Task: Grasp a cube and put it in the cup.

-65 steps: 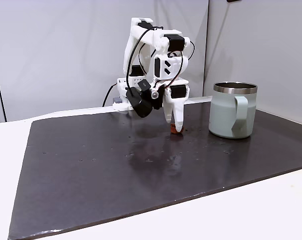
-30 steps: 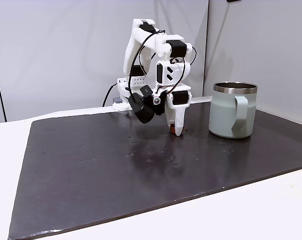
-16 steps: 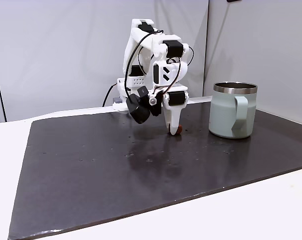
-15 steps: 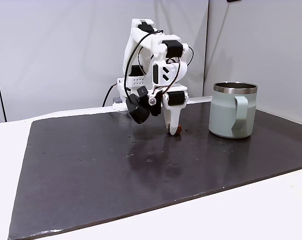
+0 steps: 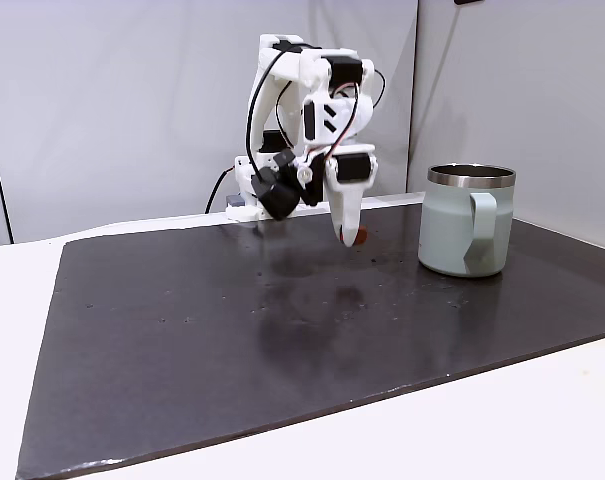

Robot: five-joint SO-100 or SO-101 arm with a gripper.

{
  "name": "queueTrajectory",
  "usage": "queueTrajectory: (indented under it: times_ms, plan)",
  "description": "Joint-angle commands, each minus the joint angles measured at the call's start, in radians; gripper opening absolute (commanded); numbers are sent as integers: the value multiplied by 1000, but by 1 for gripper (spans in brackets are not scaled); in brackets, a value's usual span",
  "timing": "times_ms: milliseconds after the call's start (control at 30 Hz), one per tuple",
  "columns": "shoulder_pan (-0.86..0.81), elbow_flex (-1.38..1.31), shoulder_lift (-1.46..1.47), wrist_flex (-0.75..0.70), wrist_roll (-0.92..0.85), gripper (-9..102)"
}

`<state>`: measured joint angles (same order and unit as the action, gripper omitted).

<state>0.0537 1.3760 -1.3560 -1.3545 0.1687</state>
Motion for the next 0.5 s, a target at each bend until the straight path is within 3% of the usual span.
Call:
queueTrajectory:
  times_ms: [0,467]
  plan:
    - [21,-72,-152,-51,-20,3]
    - [28,-206,-436,-238,-75,3]
